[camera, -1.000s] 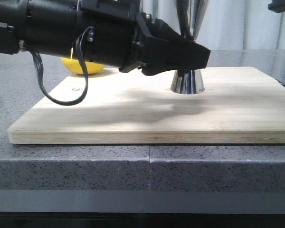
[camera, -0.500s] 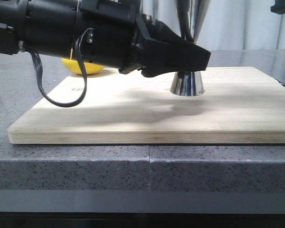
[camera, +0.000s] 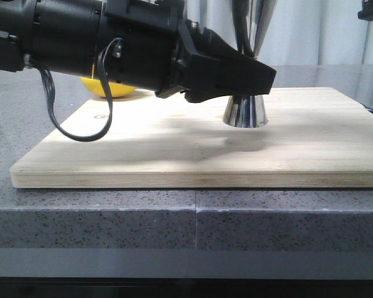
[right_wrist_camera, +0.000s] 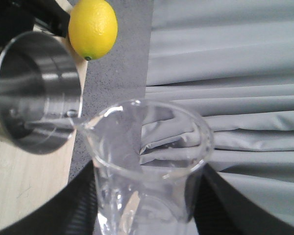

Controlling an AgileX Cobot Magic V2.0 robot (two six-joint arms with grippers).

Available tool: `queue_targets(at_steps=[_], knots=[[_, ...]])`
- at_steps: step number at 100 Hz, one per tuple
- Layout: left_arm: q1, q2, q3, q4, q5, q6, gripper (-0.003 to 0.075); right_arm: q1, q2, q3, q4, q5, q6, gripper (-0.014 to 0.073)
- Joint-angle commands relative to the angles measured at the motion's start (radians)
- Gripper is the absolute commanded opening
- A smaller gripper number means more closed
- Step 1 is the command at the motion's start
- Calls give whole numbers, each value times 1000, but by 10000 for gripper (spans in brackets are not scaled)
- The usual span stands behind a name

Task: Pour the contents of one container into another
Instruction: 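Tilt the beaker with the right gripper, pouring liquid into the jigger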

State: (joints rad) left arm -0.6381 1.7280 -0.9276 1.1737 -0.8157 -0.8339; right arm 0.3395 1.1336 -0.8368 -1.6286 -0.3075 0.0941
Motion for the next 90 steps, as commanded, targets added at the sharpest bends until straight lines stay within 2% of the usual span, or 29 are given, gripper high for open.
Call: queue_targets(at_steps=[1,27,90], knots=[[-5,-54,-31,-43,-70,-7,-21,0,-28,-36,13,7,-6,241],[-5,-54,-31,-41,-70,-7,-21,0,-28,-36,-29,7,-6,241],[-5,-54,-31,-41,-70,-7,-21,0,-28,-36,-29,9,-6,241]])
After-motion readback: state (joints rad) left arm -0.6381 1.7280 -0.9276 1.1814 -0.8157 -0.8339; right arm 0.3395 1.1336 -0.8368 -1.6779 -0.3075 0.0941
